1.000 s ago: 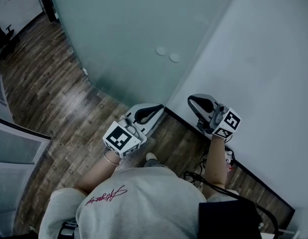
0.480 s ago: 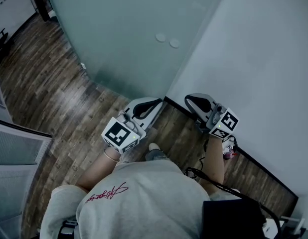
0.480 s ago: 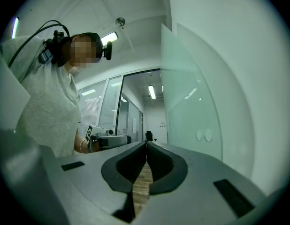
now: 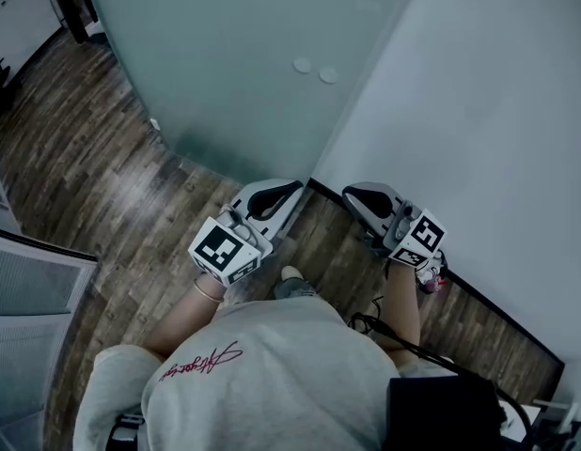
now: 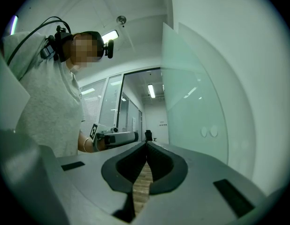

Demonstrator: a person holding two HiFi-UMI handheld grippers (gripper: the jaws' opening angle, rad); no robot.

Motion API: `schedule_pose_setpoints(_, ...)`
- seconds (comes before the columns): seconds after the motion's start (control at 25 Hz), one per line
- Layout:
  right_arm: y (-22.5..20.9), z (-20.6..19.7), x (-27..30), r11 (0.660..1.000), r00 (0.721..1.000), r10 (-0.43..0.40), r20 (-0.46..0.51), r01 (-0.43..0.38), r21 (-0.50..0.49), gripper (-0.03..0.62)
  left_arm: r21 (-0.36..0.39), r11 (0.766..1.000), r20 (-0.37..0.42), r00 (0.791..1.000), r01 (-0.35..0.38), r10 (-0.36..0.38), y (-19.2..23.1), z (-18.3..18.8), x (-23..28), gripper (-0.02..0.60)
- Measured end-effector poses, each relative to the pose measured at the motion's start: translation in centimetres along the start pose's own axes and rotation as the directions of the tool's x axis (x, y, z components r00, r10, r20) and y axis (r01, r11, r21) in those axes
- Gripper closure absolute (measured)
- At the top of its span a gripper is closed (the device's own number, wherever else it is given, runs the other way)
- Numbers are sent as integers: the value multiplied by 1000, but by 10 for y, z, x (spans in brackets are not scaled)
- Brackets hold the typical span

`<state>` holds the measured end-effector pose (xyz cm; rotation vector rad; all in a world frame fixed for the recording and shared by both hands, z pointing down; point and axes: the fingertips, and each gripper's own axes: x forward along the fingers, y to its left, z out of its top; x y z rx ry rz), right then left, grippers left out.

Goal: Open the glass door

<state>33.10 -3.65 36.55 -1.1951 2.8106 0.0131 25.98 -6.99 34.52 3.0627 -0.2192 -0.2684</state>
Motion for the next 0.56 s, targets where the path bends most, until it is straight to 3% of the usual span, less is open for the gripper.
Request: schedule_pose_setpoints(0.56, 0, -7, -4, 1000, 1000, -20, -3, 20, 5, 576, 4, 1000, -1, 1000, 15, -15, 0, -5, 4, 569)
